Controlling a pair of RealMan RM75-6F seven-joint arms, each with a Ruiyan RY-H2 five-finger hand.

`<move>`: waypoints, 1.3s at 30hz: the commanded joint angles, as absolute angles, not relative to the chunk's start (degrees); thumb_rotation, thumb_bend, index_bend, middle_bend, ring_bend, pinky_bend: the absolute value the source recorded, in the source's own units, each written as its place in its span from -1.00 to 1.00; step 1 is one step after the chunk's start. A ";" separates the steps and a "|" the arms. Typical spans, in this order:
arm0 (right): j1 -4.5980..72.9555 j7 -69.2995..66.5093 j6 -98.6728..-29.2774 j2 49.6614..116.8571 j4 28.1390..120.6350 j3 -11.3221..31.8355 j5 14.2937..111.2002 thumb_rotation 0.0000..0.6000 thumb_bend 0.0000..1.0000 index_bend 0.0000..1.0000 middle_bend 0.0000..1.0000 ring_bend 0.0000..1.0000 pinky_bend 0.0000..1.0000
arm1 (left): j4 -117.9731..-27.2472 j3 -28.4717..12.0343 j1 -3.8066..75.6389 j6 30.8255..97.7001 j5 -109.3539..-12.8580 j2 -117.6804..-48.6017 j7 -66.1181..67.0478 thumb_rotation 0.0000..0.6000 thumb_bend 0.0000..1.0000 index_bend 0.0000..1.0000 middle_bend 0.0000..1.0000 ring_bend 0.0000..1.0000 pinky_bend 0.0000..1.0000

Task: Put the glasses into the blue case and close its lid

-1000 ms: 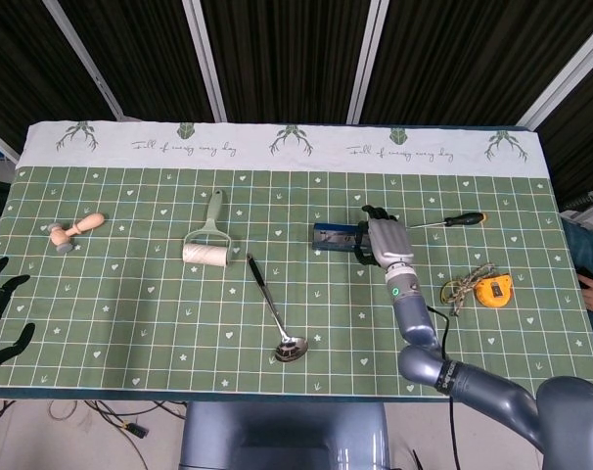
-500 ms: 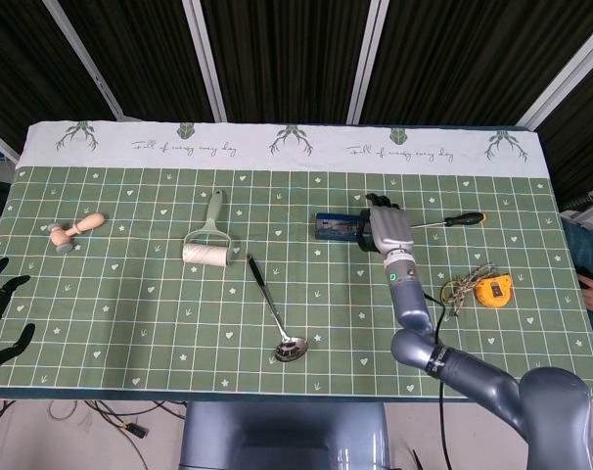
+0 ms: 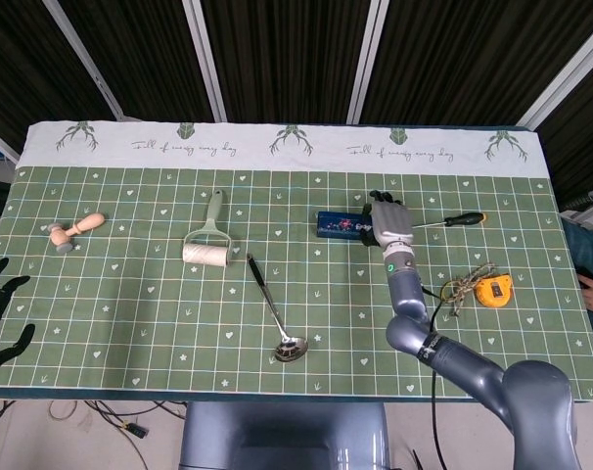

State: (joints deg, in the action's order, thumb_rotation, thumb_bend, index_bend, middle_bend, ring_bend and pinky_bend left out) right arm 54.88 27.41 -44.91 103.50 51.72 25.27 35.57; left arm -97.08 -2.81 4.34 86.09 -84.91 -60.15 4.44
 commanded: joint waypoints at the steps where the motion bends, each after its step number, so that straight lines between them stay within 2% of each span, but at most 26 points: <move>1: 55.46 28.01 -44.39 103.97 50.59 25.26 34.62 1.00 0.20 -0.06 -0.69 -0.76 -0.56 | -97.07 -2.80 4.35 86.09 -84.92 -60.14 4.44 1.00 -0.37 -0.62 -1.00 -1.00 -1.00; 2: 55.60 28.04 -44.28 104.10 50.28 25.33 34.38 1.00 0.19 -0.13 -0.69 -0.76 -0.56 | -97.06 -2.80 4.34 86.08 -84.92 -60.14 4.44 1.00 -0.37 -0.62 -1.00 -1.00 -1.00; 5: 56.12 28.09 -43.96 104.59 49.00 25.39 34.00 1.00 0.03 -0.49 -0.71 -0.77 -0.56 | -97.10 -2.80 4.33 86.11 -84.93 -60.13 4.41 1.00 -0.37 -0.62 -1.00 -1.00 -1.00; 8: 56.39 27.89 -43.72 104.98 47.99 25.39 33.89 1.00 -0.09 -0.65 -0.73 -0.77 -0.56 | -97.20 -2.83 4.34 86.13 -84.93 -60.09 4.39 1.00 -0.37 -0.62 -1.00 -1.00 -1.00; 12: 56.53 27.17 -43.81 105.19 47.15 25.50 34.21 1.00 -0.19 -0.67 -0.75 -0.79 -0.56 | -97.25 -2.83 4.32 86.11 -84.87 -60.05 4.43 1.00 -0.37 -0.62 -1.00 -1.00 -1.00; 16: 56.36 26.79 -43.53 104.57 47.56 25.28 34.77 1.00 -0.44 -0.67 -0.77 -0.82 -0.56 | -97.23 -2.83 4.29 86.16 -84.89 -60.06 4.30 1.00 -0.37 -0.62 -1.00 -1.00 -1.00; 18: 56.12 27.16 -43.26 103.72 48.67 24.86 34.96 1.00 -0.49 -0.67 -0.77 -0.82 -0.56 | -97.22 -2.81 4.32 86.11 -84.90 -60.06 4.42 1.00 -0.37 -0.62 -1.00 -1.00 -1.00; 29: 55.80 29.11 -41.68 101.03 52.89 24.08 31.36 1.00 -0.51 -0.63 -0.77 -0.82 -0.56 | -97.26 -2.77 4.31 86.01 -84.84 -60.04 4.41 1.00 -0.37 -0.61 -1.00 -1.00 -1.00; 39: 56.31 27.20 -39.36 102.45 49.79 24.27 28.65 1.00 -0.52 -0.61 -0.72 -0.81 -0.56 | -97.40 -2.78 4.36 85.80 -84.71 -59.91 4.35 1.00 -0.37 -0.61 -1.00 -1.00 -1.00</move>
